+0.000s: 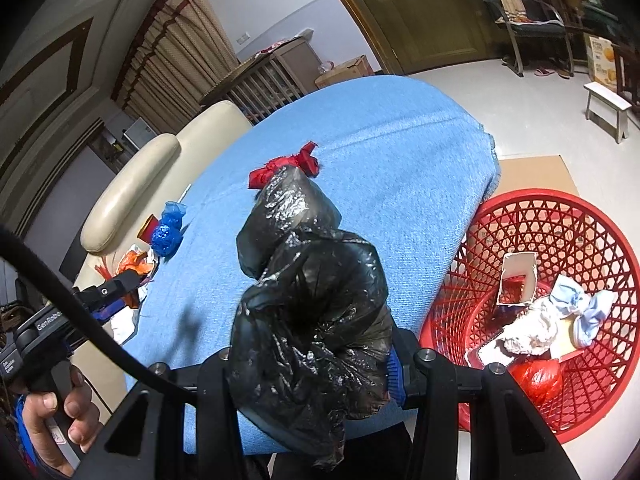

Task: Collect trash
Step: 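Carry the black bag with right gripper and orange bag with left gripper to basket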

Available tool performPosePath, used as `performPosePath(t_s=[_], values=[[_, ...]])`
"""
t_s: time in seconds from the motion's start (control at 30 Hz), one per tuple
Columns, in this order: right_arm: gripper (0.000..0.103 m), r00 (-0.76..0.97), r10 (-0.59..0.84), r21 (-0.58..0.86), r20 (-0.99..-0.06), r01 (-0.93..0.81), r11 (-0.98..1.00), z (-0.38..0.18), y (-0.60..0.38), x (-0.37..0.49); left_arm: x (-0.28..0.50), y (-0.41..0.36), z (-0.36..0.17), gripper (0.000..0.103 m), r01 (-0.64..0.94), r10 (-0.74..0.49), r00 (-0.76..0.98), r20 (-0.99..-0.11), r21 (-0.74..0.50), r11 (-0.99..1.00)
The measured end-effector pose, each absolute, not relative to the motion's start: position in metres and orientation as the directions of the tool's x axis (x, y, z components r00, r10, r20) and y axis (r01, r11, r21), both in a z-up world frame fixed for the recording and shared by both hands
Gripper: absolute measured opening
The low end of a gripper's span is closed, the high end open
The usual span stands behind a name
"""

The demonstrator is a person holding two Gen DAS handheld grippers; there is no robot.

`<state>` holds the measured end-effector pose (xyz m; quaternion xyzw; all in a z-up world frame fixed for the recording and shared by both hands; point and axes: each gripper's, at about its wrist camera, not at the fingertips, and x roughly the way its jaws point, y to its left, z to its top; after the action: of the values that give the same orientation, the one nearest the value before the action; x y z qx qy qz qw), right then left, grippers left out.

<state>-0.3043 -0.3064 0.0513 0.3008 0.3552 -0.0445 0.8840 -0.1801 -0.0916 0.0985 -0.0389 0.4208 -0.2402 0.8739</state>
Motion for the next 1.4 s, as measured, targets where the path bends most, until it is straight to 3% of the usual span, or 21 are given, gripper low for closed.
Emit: performPosePath(t_s=[1.4], values=[[0.051, 0.72, 0.187, 0.588, -0.669, 0.358, 0.725, 0.021, -0.326, -0.306, -0.179, -0.097, 0.09, 0.049, 0.379, -0.458, 0.506, -0.731, -0.289, 0.879]])
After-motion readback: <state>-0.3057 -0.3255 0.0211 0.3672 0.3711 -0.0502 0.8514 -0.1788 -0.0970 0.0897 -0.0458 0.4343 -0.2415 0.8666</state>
